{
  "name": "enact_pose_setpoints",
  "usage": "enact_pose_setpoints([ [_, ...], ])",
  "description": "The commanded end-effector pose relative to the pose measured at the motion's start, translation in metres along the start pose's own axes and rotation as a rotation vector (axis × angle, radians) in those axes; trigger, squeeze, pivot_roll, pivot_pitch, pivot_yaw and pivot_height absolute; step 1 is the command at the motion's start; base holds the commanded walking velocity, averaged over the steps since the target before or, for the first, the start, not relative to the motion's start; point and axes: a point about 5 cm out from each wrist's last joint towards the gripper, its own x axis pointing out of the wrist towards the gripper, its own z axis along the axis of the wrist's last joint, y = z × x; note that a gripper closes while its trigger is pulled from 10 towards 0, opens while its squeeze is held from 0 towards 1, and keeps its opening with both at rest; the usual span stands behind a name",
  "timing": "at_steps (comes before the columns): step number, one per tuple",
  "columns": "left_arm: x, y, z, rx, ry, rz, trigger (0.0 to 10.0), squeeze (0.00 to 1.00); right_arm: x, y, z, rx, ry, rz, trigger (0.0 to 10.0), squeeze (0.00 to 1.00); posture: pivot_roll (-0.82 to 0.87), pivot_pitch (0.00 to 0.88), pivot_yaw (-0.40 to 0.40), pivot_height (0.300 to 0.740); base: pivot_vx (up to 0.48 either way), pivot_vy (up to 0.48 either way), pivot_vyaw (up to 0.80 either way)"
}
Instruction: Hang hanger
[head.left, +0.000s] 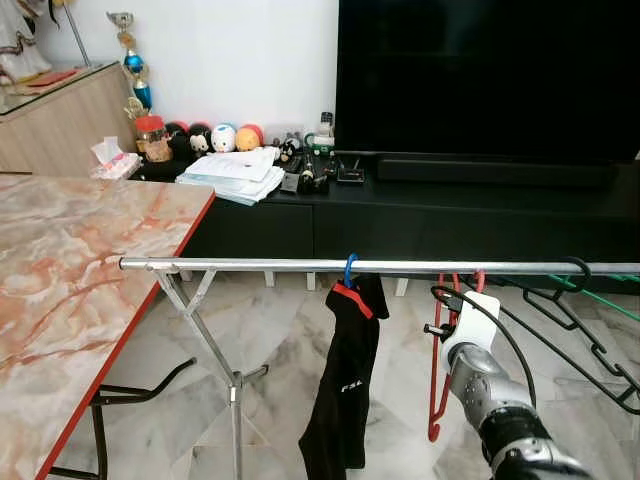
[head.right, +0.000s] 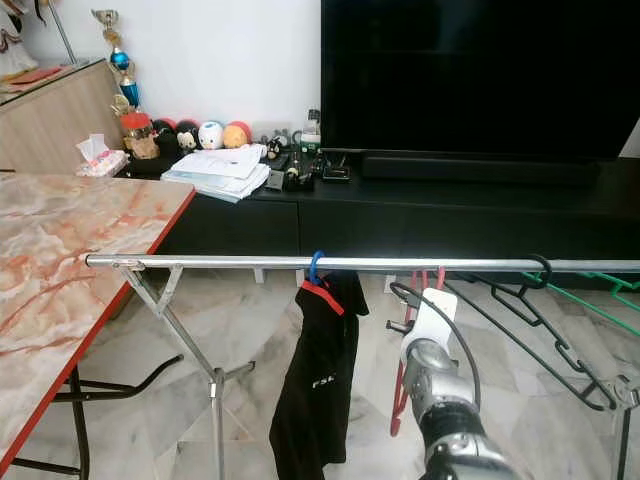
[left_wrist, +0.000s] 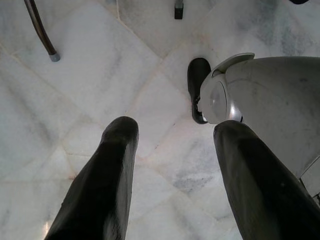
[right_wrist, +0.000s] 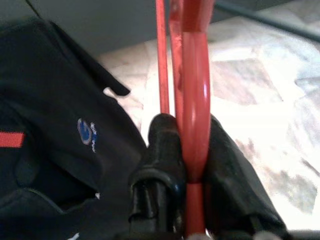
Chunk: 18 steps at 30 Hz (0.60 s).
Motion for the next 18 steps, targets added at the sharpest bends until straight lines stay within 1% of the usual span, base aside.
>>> enact_pose_setpoints([
  [1,-0.001,0.004,-0.004,0.015,0.018,0.009,10.0,0.0,0.0,0.001,0.018,0.002,-0.073,0.006,10.0,0.0,0.08,0.0,0.031,0.74,0.0,0.0,0.0],
  [4,-0.001,0.004,-0.005,0.014,0.015,0.009,10.0,0.0,-0.001,0.001,0.026,-0.016,-0.137,-0.005,10.0,0.0,0.08,0.0,0.023,0.74,0.0,0.0,0.0],
  [5,-0.001,0.004,-0.005,0.012,0.015,0.009,10.0,0.0,-0.002,0.0,0.023,-0.022,-0.149,-0.016,10.0,0.0,0.08,0.0,0.021,0.74,0.0,0.0,0.0],
  [6,-0.001,0.004,-0.006,0.011,0.017,0.009,10.0,0.0,-0.003,0.0,0.015,-0.037,-0.159,-0.023,10.0,0.0,0.08,0.0,0.019,0.74,0.0,0.0,0.0],
  [9,-0.002,0.004,-0.008,0.016,0.022,0.009,10.0,0.0,-0.009,0.001,-0.001,-0.059,-0.154,-0.013,10.0,0.0,0.07,0.0,0.019,0.74,0.0,0.0,0.0],
  [10,-0.002,0.004,-0.008,0.018,0.024,0.008,10.0,0.0,-0.016,-0.002,-0.017,-0.082,-0.15,-0.016,10.0,0.0,0.06,0.0,0.024,0.74,0.0,0.0,0.0],
  [12,-0.002,0.004,-0.008,0.026,0.026,0.008,10.0,0.0,-0.024,-0.007,-0.029,-0.082,-0.15,-0.02,10.0,0.0,0.05,0.0,0.03,0.74,0.0,0.0,0.0],
  [13,-0.002,0.004,-0.008,0.03,0.026,0.01,10.0,0.0,-0.031,-0.011,-0.035,-0.064,-0.161,-0.028,10.0,0.0,0.03,0.0,0.034,0.74,0.0,0.0,0.0],
  [14,-0.002,0.004,-0.008,0.03,0.026,0.01,10.0,0.0,-0.031,-0.011,-0.035,-0.064,-0.161,-0.028,10.0,0.0,0.03,0.0,0.034,0.74,0.0,0.0,0.0],
  [15,-0.002,0.005,-0.008,0.037,0.024,0.013,10.0,0.0,-0.041,-0.017,-0.04,-0.07,-0.192,-0.03,10.0,0.0,0.02,0.0,0.037,0.74,0.0,0.0,0.0],
  [18,-0.002,0.006,-0.007,0.041,0.021,0.015,10.0,0.0,-0.052,-0.024,-0.042,-0.092,-0.234,-0.024,10.0,0.0,0.0,0.0,0.043,0.74,0.0,0.0,0.0],
])
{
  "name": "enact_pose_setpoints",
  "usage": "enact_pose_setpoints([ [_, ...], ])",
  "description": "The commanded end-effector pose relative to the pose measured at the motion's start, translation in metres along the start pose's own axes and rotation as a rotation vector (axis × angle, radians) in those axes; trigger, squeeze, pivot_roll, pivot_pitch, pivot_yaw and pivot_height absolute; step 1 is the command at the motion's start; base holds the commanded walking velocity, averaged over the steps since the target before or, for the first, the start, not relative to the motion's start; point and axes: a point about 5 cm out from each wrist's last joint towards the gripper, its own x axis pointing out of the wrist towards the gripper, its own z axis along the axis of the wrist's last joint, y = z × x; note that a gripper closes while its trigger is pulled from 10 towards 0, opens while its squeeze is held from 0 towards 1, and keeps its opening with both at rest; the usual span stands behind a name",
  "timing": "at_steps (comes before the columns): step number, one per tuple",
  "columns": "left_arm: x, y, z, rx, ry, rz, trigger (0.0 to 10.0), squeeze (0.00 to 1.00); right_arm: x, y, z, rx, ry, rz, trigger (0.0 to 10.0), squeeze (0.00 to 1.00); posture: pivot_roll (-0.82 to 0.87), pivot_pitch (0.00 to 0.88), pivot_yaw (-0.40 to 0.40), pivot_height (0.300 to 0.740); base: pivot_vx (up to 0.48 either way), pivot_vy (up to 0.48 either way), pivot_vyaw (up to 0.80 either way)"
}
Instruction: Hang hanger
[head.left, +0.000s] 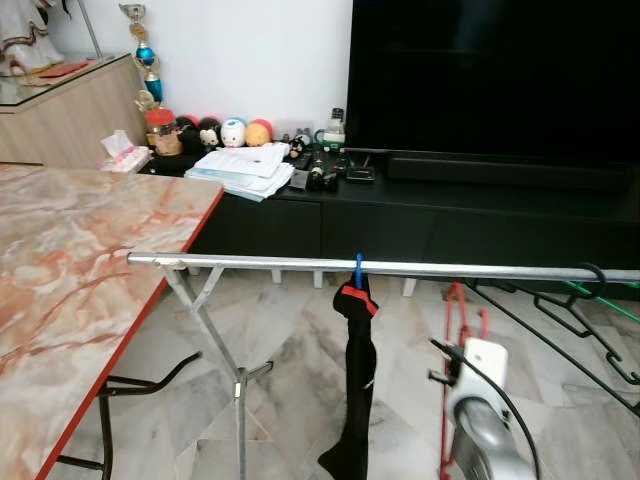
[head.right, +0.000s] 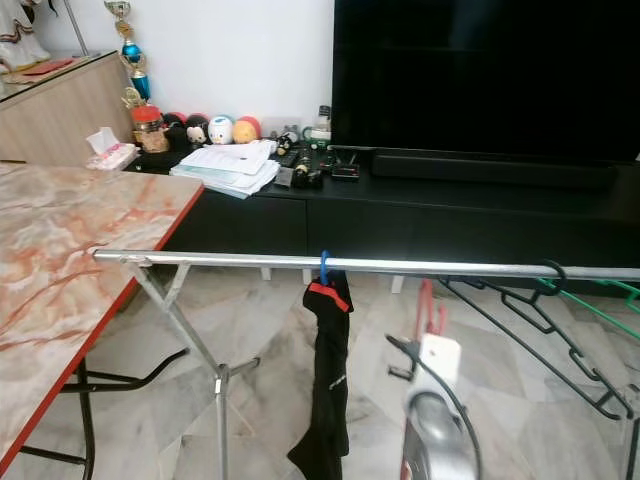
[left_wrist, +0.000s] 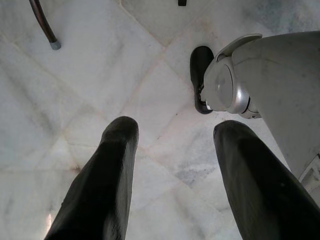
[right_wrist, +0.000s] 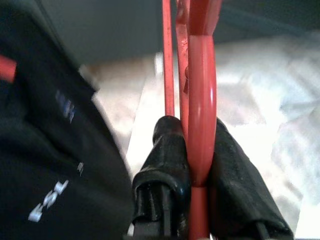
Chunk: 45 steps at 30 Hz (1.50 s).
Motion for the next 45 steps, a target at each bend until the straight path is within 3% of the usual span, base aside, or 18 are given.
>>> enact_pose_setpoints([
  [1,-0.001,0.004,0.002,0.017,-0.004,0.012,10.0,0.0,-0.005,0.001,0.016,-0.001,-0.071,0.028,10.0,0.0,-0.01,0.0,0.044,0.74,0.0,0.0,0.0],
  [5,-0.001,0.005,0.002,0.016,-0.013,0.021,10.0,0.0,-0.009,0.003,0.016,-0.016,-0.063,0.057,10.0,0.0,0.0,0.0,0.035,0.74,0.0,0.0,0.0],
  [14,-0.001,0.004,0.001,0.024,-0.011,0.026,10.0,0.0,-0.012,0.025,0.024,-0.029,-0.062,0.132,10.0,0.0,0.02,0.0,0.026,0.74,0.2,-0.242,0.0],
  [23,-0.001,0.005,0.001,0.028,-0.009,0.029,10.0,0.0,-0.013,0.028,0.021,-0.05,-0.04,0.142,10.0,0.0,0.02,0.0,0.022,0.74,0.135,-0.156,0.0],
  [42,0.0,0.003,0.004,0.023,-0.012,0.018,10.0,0.0,0.0,0.036,0.019,-0.062,0.058,0.119,10.0,0.0,0.04,0.0,0.029,0.74,0.0,0.0,0.0],
  [45,0.0,0.003,0.005,0.032,-0.007,0.017,10.0,0.0,0.008,0.043,0.022,-0.083,0.072,0.146,10.0,0.0,0.03,0.0,0.035,0.74,0.0,0.0,0.0],
])
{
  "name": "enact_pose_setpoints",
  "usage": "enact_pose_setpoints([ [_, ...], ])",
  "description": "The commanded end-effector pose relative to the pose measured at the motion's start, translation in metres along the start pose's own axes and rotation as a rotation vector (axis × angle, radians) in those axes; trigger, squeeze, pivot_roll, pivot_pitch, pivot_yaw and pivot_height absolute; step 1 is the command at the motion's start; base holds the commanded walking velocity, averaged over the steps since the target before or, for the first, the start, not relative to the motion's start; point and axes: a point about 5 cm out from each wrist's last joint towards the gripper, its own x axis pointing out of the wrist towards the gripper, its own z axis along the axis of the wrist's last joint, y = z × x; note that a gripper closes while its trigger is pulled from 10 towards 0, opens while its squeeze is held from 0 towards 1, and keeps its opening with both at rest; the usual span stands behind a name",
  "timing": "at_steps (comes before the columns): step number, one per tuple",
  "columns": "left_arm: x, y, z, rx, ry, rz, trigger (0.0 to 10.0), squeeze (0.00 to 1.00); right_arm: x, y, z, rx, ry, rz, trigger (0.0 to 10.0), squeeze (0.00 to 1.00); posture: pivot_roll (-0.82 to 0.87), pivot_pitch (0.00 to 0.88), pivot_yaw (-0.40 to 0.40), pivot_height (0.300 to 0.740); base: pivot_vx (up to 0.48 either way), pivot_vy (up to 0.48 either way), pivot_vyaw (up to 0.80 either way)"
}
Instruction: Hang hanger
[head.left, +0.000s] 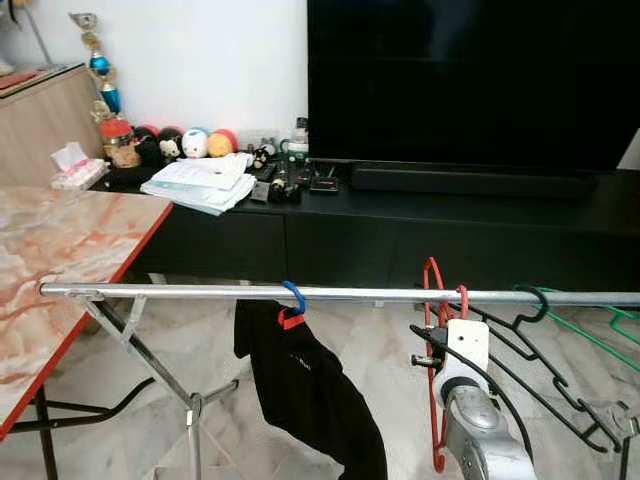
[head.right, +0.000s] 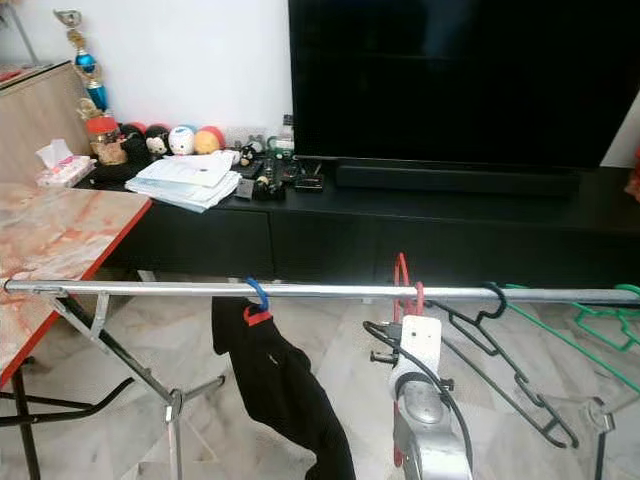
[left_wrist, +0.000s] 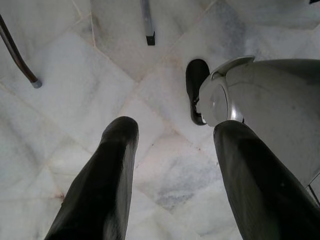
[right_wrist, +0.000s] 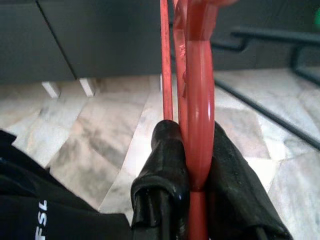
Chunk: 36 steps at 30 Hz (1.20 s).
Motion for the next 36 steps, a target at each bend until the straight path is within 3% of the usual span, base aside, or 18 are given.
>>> enact_pose_setpoints([
  [1,-0.001,0.001,-0.004,0.026,0.03,-0.004,10.0,0.0,0.008,0.005,0.008,-0.01,0.006,0.02,10.0,0.0,0.03,0.0,0.038,0.74,0.0,0.0,0.0],
  [13,0.0,0.0,-0.003,0.03,0.027,-0.011,10.0,0.0,0.02,0.017,0.014,-0.027,0.042,0.077,10.0,0.0,0.04,0.0,0.036,0.74,0.0,0.0,0.0],
  [26,-0.001,0.001,-0.004,0.038,0.038,-0.021,10.0,0.0,0.023,0.026,-0.005,0.013,0.165,0.155,10.0,0.0,0.04,0.0,0.039,0.74,0.0,0.0,0.0],
  [27,-0.001,0.001,-0.004,0.041,0.039,-0.022,10.0,0.0,0.022,0.028,-0.008,0.018,0.17,0.159,10.0,0.83,0.04,0.0,0.04,0.74,0.0,0.0,0.0],
  [28,-0.001,0.001,-0.004,0.043,0.039,-0.022,10.0,0.0,0.022,0.029,-0.008,0.019,0.169,0.16,10.0,0.96,0.04,0.0,0.04,0.74,0.0,0.0,0.0],
  [32,-0.001,0.001,-0.004,0.046,0.038,-0.022,10.0,0.0,0.022,0.03,-0.008,-0.011,0.156,0.169,10.0,0.96,0.04,0.0,0.04,0.74,0.0,0.0,0.0],
  [36,-0.001,0.001,-0.004,0.042,0.035,-0.019,10.0,0.0,0.018,0.028,0.001,-0.007,0.077,0.142,10.0,0.95,0.04,0.0,0.036,0.74,0.0,0.0,0.0],
])
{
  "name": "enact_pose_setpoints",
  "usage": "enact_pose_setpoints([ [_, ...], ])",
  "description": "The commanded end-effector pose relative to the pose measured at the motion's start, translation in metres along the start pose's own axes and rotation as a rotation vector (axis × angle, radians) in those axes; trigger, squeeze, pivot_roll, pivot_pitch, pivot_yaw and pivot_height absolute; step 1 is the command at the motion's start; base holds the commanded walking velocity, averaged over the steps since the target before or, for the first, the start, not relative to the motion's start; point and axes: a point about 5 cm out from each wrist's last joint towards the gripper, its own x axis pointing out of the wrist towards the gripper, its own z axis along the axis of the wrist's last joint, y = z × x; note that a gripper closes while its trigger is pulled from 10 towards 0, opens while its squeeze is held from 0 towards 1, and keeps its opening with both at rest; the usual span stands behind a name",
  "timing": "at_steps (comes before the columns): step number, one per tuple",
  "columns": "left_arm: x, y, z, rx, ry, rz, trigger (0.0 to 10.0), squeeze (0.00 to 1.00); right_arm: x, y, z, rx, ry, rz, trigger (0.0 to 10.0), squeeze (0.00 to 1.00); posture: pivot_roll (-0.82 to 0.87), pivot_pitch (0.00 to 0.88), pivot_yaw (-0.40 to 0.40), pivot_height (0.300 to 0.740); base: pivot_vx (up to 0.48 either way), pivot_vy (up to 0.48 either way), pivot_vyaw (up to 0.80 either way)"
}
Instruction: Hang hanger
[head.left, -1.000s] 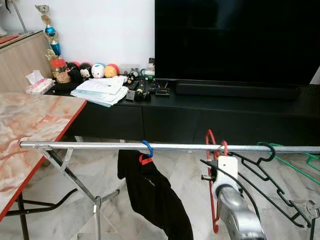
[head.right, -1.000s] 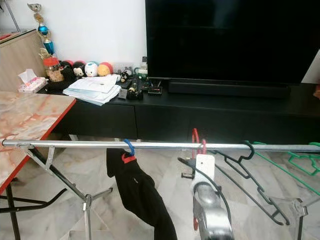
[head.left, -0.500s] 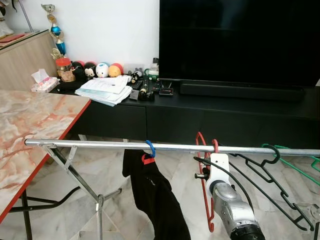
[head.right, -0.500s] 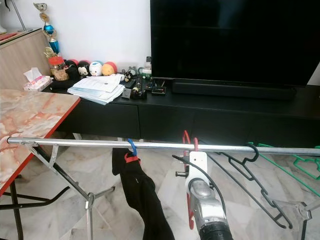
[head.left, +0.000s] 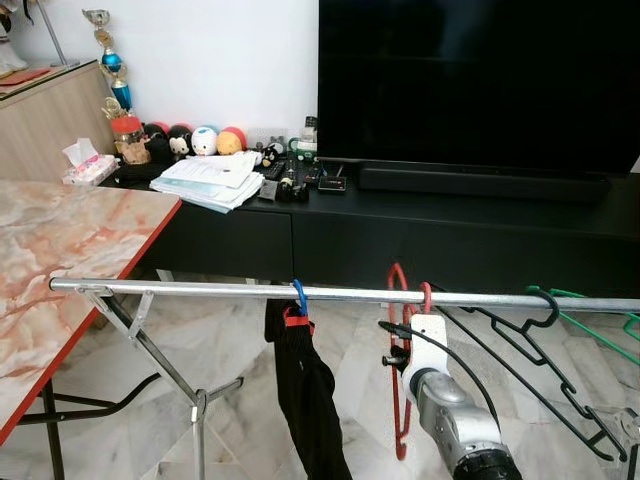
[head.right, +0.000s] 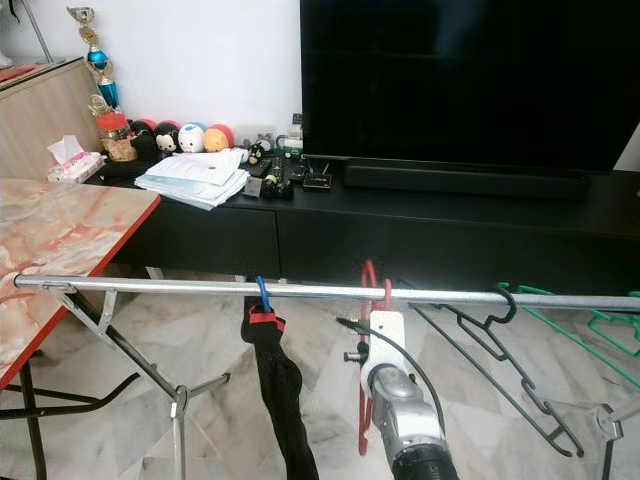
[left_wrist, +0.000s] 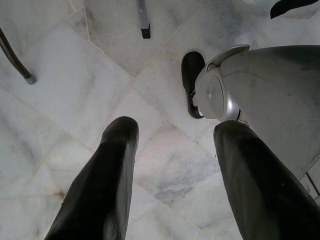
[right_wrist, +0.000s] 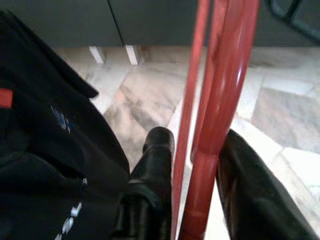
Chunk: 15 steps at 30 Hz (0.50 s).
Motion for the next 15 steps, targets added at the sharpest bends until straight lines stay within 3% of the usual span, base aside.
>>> enact_pose_setpoints([
  [1,-0.001,0.002,-0.005,0.004,0.017,0.006,10.0,0.0,-0.004,0.0,0.01,-0.017,-0.069,-0.016,10.0,0.95,0.04,0.0,0.036,0.74,0.0,0.0,0.0],
  [4,-0.001,0.003,-0.005,0.005,0.017,0.006,10.0,0.0,-0.011,0.0,0.011,-0.065,-0.107,-0.028,10.0,0.96,0.04,0.0,0.036,0.74,0.0,0.0,0.0],
  [8,-0.001,0.003,-0.006,0.004,0.016,0.007,10.0,0.0,-0.028,0.002,0.008,-0.038,-0.168,-0.016,10.0,0.91,0.03,0.0,0.036,0.74,0.0,0.0,0.0],
  [9,-0.001,0.003,-0.006,0.001,0.013,0.01,10.0,0.0,-0.032,0.002,0.008,-0.046,-0.181,-0.011,10.0,0.77,0.03,0.0,0.036,0.74,0.0,0.0,0.0],
  [10,-0.001,0.003,-0.005,-0.001,0.011,0.012,10.0,0.0,-0.035,0.002,0.008,-0.052,-0.188,-0.008,10.0,0.77,0.03,0.0,0.036,0.74,0.0,0.0,0.0],
  [11,-0.001,0.004,-0.006,-0.003,0.01,0.016,10.0,0.0,-0.041,0.002,0.007,-0.065,-0.204,-0.009,10.0,0.48,0.03,0.0,0.035,0.74,0.0,0.0,0.0],
  [13,-0.001,0.004,-0.006,-0.003,0.01,0.018,10.0,0.0,-0.046,0.001,0.006,-0.068,-0.21,-0.011,10.0,0.0,0.03,0.0,0.033,0.74,0.0,0.0,0.0],
  [15,-0.001,0.004,-0.006,-0.009,0.007,0.022,10.0,0.0,-0.058,-0.001,0.004,-0.066,-0.22,-0.02,10.0,0.0,0.03,0.0,0.032,0.74,0.0,0.0,0.0],
])
